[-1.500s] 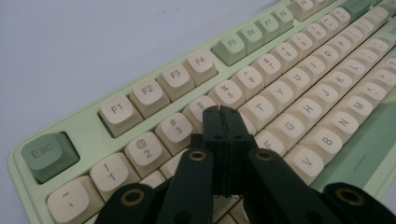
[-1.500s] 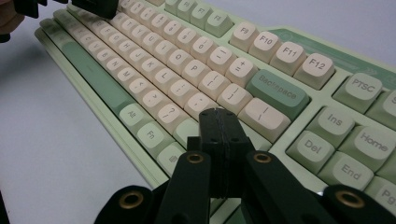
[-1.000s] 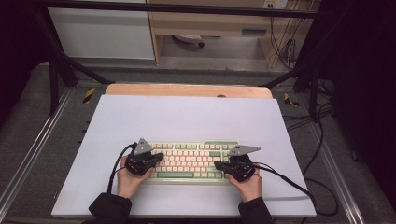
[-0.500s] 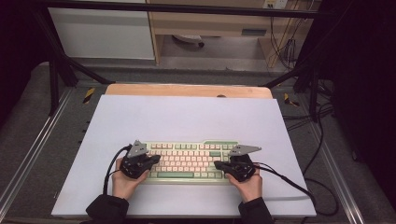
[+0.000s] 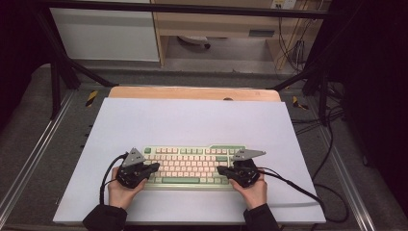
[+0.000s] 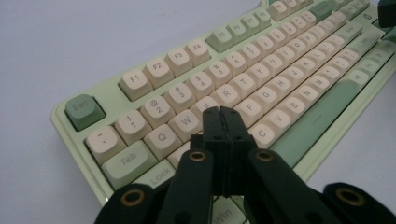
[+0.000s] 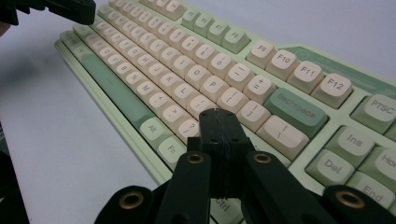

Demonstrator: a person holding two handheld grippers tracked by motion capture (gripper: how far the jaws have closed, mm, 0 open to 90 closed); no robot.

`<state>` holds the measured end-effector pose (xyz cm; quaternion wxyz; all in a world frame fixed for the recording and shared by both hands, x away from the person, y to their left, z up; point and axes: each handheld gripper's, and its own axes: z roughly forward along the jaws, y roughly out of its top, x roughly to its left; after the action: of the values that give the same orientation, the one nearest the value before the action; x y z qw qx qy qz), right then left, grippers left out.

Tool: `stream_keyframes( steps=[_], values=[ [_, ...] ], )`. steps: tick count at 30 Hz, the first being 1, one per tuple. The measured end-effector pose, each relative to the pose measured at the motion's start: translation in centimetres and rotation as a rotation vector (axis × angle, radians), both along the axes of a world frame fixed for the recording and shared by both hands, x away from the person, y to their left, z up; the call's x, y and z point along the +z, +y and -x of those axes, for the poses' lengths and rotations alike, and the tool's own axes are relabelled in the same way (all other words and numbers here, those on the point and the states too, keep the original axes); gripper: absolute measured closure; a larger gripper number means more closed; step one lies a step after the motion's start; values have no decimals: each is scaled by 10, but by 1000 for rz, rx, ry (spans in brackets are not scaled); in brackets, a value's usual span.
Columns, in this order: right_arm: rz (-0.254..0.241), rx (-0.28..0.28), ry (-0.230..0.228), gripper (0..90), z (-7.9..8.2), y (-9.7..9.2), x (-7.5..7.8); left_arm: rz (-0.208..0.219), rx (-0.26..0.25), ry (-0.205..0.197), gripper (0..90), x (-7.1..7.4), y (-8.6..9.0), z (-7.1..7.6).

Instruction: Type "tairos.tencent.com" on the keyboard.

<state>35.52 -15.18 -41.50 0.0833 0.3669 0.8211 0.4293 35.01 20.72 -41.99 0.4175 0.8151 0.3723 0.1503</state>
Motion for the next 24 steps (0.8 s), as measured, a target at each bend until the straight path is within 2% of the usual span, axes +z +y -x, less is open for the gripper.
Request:
stream_keyframes(
  steps=[8,17,24],
  values=[
    [4,25,-6,900,-1,13,3,0,9,5,900,-2,8,3],
    [6,74,-2,900,-2,43,3,4,18,14,900,-5,11,2],
    [-1,96,7,900,-4,59,0,10,19,15,900,-6,12,2]
  ],
)
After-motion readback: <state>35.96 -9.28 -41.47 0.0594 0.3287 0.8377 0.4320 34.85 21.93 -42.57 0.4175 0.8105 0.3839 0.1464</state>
